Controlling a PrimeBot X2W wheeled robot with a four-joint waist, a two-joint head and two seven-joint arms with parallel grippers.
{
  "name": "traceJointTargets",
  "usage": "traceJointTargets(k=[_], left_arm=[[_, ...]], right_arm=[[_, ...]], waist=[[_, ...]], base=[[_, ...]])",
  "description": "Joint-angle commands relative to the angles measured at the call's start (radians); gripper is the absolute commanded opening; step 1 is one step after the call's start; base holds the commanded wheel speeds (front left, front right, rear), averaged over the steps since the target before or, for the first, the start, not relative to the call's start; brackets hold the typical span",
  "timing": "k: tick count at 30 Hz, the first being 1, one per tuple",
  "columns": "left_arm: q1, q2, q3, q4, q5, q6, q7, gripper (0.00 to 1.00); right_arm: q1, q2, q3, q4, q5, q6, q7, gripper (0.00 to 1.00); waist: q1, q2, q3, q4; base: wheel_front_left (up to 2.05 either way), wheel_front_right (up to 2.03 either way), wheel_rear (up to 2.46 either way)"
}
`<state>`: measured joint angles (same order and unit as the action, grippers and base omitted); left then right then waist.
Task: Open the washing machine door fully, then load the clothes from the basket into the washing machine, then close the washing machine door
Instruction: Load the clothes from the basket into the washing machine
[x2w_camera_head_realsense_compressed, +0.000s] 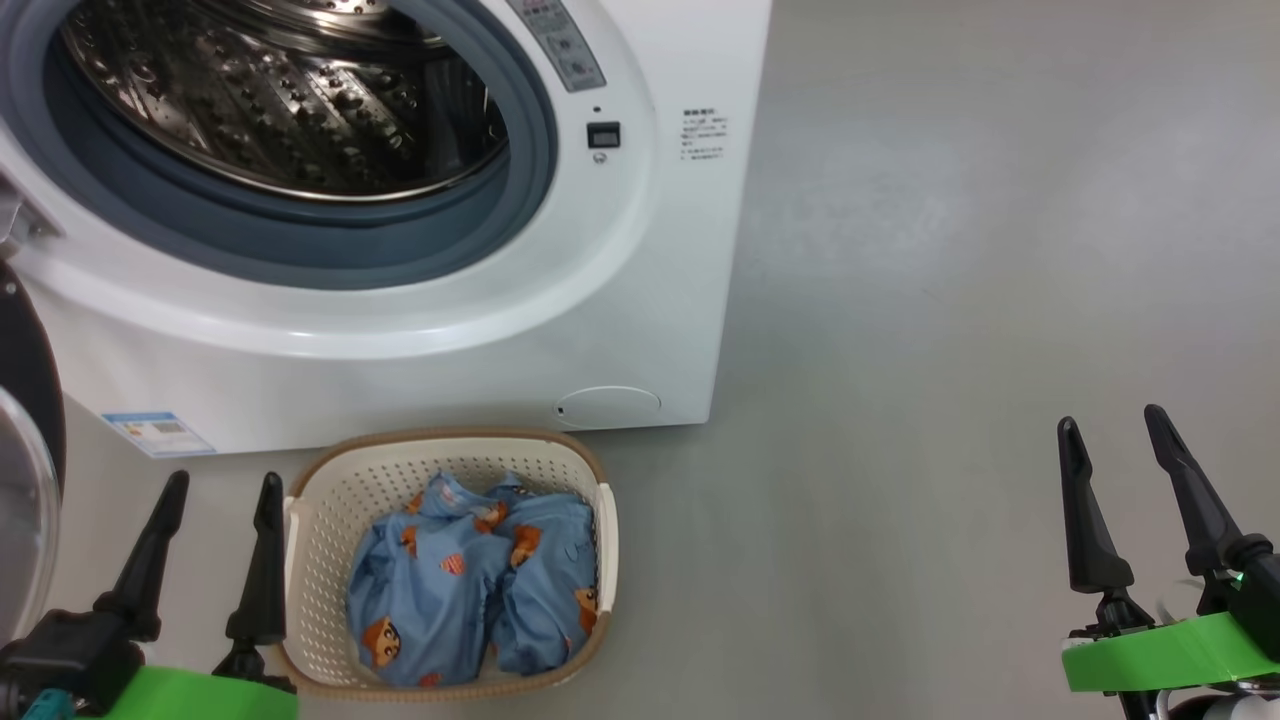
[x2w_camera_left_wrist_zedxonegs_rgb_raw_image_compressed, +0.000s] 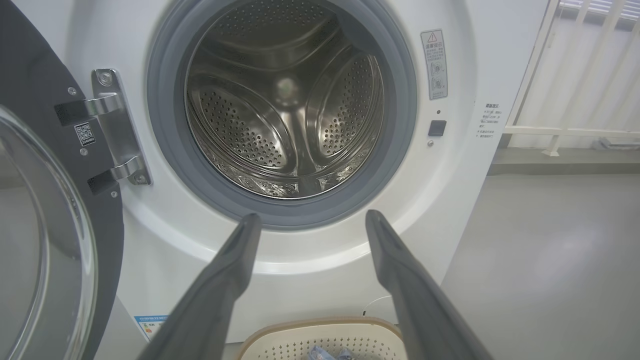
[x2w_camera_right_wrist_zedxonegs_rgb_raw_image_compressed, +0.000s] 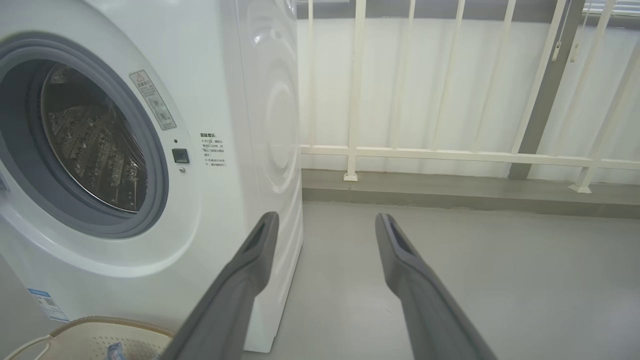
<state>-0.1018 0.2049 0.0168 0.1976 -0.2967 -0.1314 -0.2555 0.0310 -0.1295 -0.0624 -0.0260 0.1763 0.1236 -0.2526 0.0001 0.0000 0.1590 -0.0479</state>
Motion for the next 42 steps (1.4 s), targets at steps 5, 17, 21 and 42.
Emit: traceJointTargets(k=[5,17,21,42], left_arm=[[-0.042,0.022,0.028,-0.008,0.020,0.001,-0.006,1.00],[-0.055,-0.019,0.019,0.106,0.039,0.001,-0.006,1.00],[-0.076,-0.035,0.026,0.161,0.054,0.001,-0.006,1.00],[-0.252,-0.043,-0.028,0.514,0.093,0.001,-0.006,1.00]], right_arm=[[-0.024,-0.013,0.024,-0.028,-0.006,0.007,-0.009,1.00],[-0.040,-0.006,0.029,-0.029,-0.008,0.007,-0.009,1.00],[-0.051,-0.004,0.033,-0.032,-0.008,0.007,-0.009,1.00],[-0.136,0.019,0.047,-0.052,-0.015,0.007,-0.009,1.00]], waist=[[-0.0001,0.0000,0.011,-0.002],[-0.0001,0.0000,0.037,-0.005],[-0.0001,0.0000,0.054,-0.007],[-0.0001,0.0000,0.192,-0.026]], base=[[0.77,-0.88,0.11],[0.07,-0.07,0.00],[0.00,0.00,0.00],[0.00,0.00,0.00]])
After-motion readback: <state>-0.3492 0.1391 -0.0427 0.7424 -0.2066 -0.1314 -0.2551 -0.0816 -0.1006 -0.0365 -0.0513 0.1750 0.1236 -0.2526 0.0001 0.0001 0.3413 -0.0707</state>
